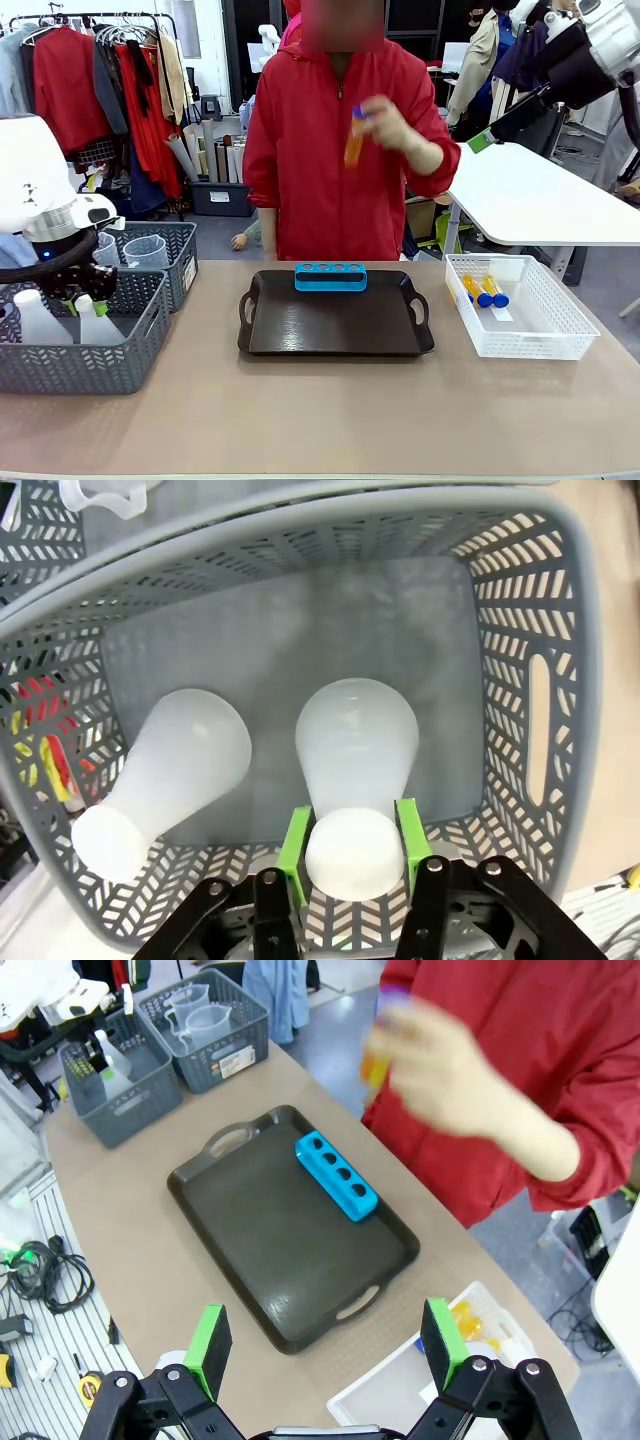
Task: Prepare the laboratory tools.
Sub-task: Pick up one Small flask and place it on the Handle tray.
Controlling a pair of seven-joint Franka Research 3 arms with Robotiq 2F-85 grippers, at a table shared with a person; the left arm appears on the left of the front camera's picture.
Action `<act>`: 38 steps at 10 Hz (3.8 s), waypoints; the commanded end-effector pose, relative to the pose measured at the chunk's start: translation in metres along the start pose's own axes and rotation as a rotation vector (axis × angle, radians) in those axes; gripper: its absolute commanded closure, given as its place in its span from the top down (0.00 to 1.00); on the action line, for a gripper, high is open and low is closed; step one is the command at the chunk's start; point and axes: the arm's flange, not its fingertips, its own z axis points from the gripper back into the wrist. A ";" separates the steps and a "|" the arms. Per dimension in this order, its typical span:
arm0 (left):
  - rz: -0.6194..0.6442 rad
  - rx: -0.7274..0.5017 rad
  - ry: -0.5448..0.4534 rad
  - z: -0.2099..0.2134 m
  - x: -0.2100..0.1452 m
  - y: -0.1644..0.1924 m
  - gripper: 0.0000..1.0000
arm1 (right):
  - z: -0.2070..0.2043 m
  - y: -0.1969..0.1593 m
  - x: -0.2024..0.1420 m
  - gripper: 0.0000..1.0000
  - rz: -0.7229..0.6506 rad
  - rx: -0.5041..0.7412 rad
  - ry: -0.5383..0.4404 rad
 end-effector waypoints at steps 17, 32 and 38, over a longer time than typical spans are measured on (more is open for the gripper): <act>-0.185 0.040 -0.223 0.300 0.020 -0.091 0.00 | 0.000 -0.001 0.000 1.00 0.002 0.012 -0.011; -0.859 0.001 -0.145 0.289 0.102 -0.313 0.00 | 0.000 -0.001 0.000 1.00 0.002 0.012 -0.011; -0.915 -0.049 -0.119 0.253 0.102 -0.343 0.00 | 0.000 -0.001 0.000 1.00 0.002 0.012 -0.011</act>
